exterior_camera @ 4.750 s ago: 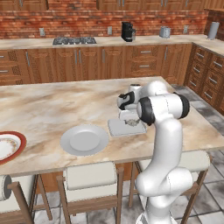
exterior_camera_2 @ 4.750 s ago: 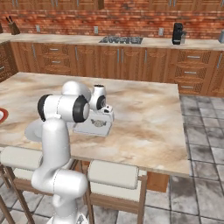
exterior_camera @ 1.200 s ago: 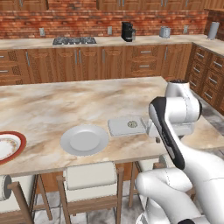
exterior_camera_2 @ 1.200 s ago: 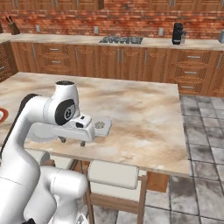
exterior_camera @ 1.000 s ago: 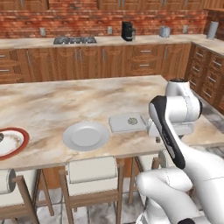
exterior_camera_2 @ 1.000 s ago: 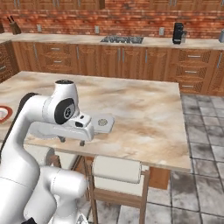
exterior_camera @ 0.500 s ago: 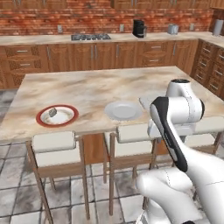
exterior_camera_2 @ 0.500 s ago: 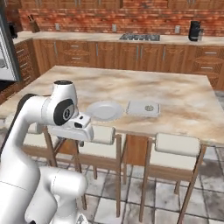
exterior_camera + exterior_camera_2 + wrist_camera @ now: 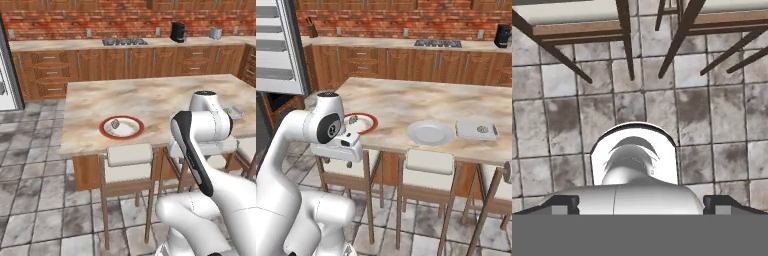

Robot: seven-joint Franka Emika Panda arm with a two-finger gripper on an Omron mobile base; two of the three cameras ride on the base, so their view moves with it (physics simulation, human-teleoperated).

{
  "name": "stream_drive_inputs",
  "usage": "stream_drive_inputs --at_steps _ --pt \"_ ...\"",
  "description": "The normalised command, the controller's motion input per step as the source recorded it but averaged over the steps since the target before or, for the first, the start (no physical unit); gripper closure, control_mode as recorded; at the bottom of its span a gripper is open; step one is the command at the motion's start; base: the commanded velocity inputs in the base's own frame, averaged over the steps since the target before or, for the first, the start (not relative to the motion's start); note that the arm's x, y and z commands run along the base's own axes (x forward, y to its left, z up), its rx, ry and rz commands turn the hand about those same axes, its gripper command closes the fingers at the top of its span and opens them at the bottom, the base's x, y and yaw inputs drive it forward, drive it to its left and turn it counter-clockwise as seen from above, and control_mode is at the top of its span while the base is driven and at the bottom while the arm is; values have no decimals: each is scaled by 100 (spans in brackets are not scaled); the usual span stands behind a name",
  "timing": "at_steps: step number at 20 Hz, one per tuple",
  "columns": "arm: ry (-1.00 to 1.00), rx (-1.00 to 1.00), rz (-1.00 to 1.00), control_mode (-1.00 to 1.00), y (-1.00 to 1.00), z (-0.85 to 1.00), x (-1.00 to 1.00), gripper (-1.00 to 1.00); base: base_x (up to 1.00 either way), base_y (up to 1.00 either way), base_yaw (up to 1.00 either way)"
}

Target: Place two dumplings into each of the tupperware containers and then place the containers in the fridge.

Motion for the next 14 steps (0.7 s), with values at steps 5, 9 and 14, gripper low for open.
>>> stream_drive_inputs --at_steps 5,9,14 --pt "0 0 0 100 0 0 0 -100 39 82 -2" --pt "0 0 0 100 0 0 0 -100 62 23 -8" --pt "0 0 0 100 0 0 0 -100 71 30 -5"
